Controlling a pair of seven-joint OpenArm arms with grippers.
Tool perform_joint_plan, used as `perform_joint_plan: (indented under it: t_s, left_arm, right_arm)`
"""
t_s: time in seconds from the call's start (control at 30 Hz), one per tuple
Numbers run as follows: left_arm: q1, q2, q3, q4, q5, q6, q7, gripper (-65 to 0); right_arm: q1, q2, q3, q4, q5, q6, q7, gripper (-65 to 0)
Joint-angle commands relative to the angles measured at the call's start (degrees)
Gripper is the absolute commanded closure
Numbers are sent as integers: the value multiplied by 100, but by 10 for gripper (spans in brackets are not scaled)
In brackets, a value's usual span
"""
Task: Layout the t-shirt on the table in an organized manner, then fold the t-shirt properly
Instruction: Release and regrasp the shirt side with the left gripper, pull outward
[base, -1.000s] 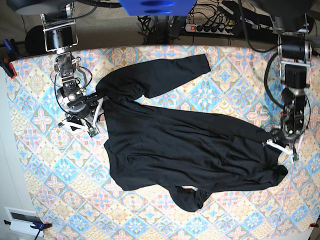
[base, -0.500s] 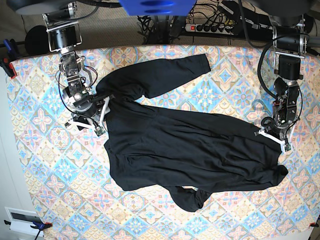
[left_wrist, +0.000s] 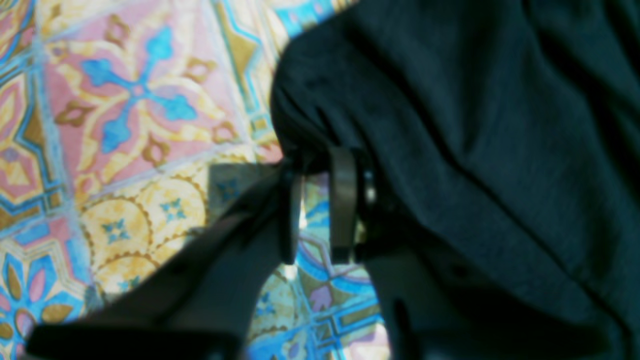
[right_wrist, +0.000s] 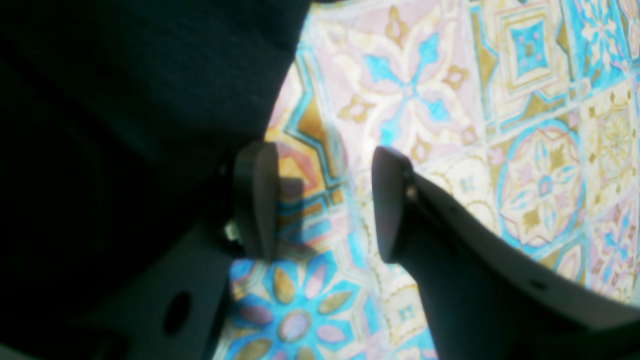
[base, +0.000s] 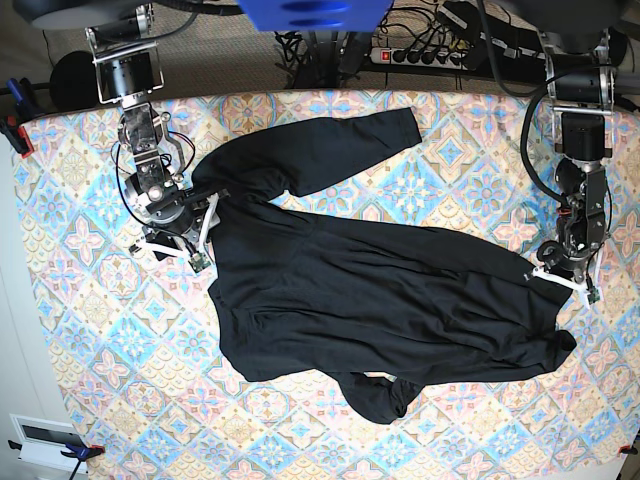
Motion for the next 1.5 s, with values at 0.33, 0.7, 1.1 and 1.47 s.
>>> perform_joint_plan:
  t_s: [0.33,0.7,1.1,1.47]
  left_arm:
    - [-98,-6,-63,103,-1026,13,-78,-332]
    - [-133,320,-81,173,-1061,13,-78,-332]
    - [-142,460,271,200,-1000,13,-86,-243]
    - [527,-41,113,1712,-1061,13,423,0]
  right_arm:
    - [113,59,35,95,-1,-20,88,-283]
    - [113,59,52,60,-1,-20,88,-283]
    - [122,59,52,60,-1,-20,96,-283]
    - [122,59,61,51,-1,-20,96,-283]
